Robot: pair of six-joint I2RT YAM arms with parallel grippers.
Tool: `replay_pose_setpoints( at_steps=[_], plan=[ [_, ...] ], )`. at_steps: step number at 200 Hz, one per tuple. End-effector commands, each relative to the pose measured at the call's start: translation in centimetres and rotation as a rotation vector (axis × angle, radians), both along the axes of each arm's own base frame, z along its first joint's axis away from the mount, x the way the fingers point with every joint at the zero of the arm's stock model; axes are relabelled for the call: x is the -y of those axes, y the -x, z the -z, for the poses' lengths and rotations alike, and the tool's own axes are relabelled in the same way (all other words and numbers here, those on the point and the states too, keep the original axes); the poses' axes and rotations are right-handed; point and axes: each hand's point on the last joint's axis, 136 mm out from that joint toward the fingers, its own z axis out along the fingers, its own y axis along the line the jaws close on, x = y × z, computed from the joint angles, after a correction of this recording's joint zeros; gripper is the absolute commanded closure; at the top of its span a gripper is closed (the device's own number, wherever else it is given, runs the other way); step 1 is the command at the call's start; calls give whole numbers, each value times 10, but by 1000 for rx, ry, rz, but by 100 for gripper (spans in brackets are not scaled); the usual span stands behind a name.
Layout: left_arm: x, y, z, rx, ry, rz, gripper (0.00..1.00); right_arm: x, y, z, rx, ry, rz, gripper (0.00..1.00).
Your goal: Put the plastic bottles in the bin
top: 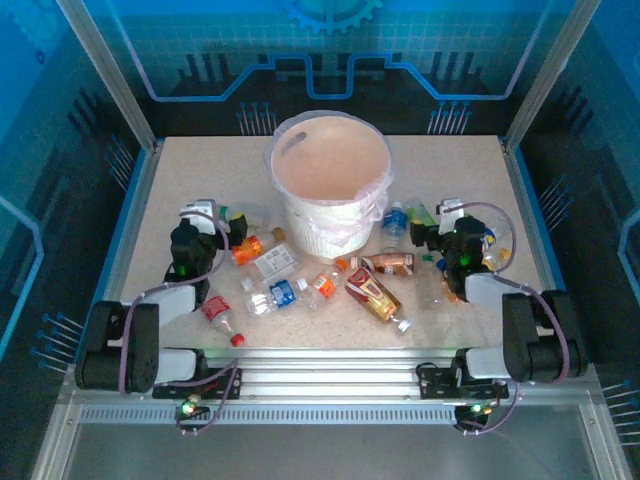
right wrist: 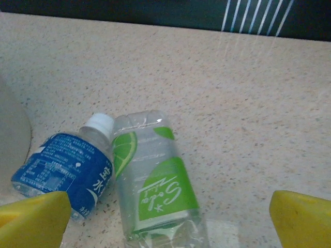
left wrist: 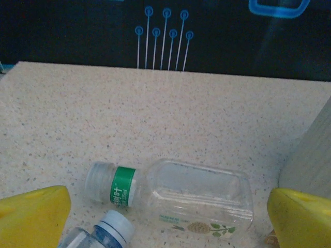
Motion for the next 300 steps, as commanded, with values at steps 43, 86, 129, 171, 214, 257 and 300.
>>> replay_pose_setpoints(
  at_steps=[43, 86, 129, 171, 214, 257, 300],
  plan=[
    [-10, 7, -61, -3, 1, -56, 1, 35, 39, -64, 47, -14, 212, 0],
    [-21, 4, -66, -223, -27, -110, 1, 53, 71, -84, 9, -57, 336, 0],
    [-47, 6, -41, -622, -225, -174, 1, 55, 85, -96, -78, -77, 369, 0],
    [-72, 21, 6, -964, -364, -156, 1, 59, 91, -103, -117, -82, 405, 0],
    [-74, 30, 35, -1102, -324, -94, 1, 59, 89, -111, -125, -59, 415, 0],
    [-72, 27, 61, -1165, -300, -37, 1, 59, 88, -112, -122, -54, 430, 0],
    [-70, 17, 83, -1176, -290, -9, 1, 58, 86, -116, -114, -44, 432, 0]
  ],
)
